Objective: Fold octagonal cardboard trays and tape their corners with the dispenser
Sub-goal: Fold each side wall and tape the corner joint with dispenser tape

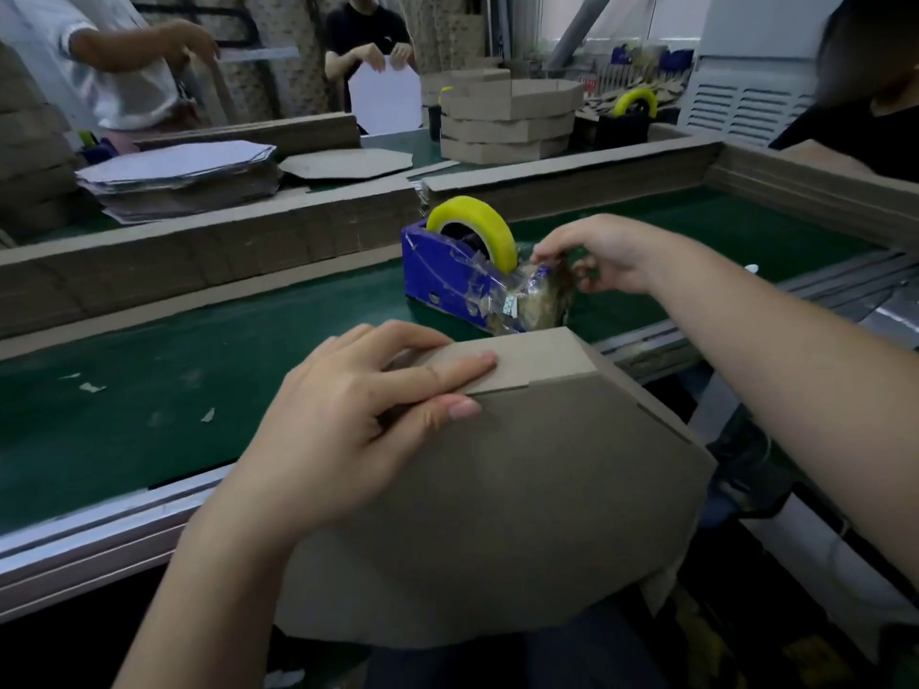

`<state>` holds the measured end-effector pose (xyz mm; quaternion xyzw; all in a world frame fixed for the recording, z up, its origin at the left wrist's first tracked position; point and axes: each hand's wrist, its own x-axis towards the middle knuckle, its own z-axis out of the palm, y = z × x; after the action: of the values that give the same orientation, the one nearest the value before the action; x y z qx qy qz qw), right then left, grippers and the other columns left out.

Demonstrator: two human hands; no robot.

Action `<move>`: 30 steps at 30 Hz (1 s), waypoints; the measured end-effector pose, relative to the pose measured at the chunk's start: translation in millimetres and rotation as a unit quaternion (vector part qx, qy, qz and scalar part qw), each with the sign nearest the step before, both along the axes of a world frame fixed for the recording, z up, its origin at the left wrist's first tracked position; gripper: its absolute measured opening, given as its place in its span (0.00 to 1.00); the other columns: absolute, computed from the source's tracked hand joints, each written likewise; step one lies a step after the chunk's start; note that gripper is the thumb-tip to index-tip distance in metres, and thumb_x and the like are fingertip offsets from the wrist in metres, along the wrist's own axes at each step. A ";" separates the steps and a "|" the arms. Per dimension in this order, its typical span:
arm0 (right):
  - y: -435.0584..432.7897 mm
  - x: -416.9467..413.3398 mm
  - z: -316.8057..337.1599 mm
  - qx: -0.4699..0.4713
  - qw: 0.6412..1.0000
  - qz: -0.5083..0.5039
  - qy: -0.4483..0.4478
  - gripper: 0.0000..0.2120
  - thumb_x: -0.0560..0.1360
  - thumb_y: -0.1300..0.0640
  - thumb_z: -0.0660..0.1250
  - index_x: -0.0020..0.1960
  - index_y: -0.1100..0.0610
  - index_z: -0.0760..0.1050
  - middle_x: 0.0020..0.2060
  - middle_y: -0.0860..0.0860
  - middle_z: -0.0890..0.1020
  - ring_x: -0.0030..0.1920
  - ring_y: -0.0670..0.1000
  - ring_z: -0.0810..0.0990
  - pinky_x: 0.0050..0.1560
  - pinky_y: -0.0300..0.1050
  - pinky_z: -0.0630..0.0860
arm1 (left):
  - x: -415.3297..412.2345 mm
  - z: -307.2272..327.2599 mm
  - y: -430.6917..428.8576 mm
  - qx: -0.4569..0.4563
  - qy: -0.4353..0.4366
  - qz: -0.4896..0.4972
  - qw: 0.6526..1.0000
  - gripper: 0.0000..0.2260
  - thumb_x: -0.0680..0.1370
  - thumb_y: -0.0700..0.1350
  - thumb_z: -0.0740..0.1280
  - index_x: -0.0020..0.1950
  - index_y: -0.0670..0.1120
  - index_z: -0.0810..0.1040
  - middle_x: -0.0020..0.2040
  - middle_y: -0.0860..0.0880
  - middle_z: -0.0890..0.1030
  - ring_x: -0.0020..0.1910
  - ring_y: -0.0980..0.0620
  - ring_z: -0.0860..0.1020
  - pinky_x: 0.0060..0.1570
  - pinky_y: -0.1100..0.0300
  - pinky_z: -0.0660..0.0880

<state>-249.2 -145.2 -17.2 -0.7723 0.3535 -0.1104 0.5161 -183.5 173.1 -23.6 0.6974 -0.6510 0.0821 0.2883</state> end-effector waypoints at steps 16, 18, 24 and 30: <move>6.3 -19.1 -19.6 0.182 0.950 -0.058 -0.246 0.18 0.73 0.61 0.67 0.25 0.54 0.79 0.29 0.47 0.77 0.37 0.47 0.73 0.48 0.52 0.73 | -0.1 -3.7 -4.4 -0.014 0.008 0.002 1.000 0.17 0.79 0.56 0.59 0.66 0.55 0.76 0.58 0.51 0.79 0.56 0.47 0.78 0.49 0.45 0.75; 7.7 -19.0 -23.0 0.186 0.945 -0.061 -0.263 0.19 0.73 0.63 0.66 0.24 0.54 0.77 0.27 0.47 0.77 0.37 0.47 0.74 0.49 0.54 0.73 | -0.4 -3.0 -5.0 -0.014 0.005 0.003 1.000 0.17 0.79 0.56 0.59 0.66 0.55 0.76 0.59 0.52 0.79 0.56 0.47 0.78 0.49 0.45 0.75; 6.8 -16.1 -27.4 0.208 0.932 -0.078 -0.286 0.19 0.73 0.65 0.64 0.24 0.53 0.74 0.26 0.48 0.76 0.35 0.47 0.73 0.48 0.53 0.71 | -1.5 -2.8 -6.1 -0.012 0.000 0.003 1.000 0.17 0.79 0.56 0.59 0.65 0.55 0.77 0.59 0.52 0.79 0.55 0.46 0.78 0.49 0.44 0.74; 3.2 -16.7 -32.0 0.222 0.925 -0.069 -0.302 0.20 0.73 0.64 0.62 0.24 0.53 0.72 0.26 0.49 0.74 0.36 0.48 0.72 0.47 0.52 0.72 | -0.6 -2.6 -6.1 -0.014 -0.004 0.001 1.000 0.17 0.79 0.55 0.59 0.66 0.55 0.77 0.59 0.51 0.79 0.54 0.45 0.78 0.48 0.44 0.75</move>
<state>-265.9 -142.0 -49.2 -0.5421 0.2490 -0.2924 0.7474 -184.0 167.0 -26.2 0.6936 -0.6500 0.0943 0.2958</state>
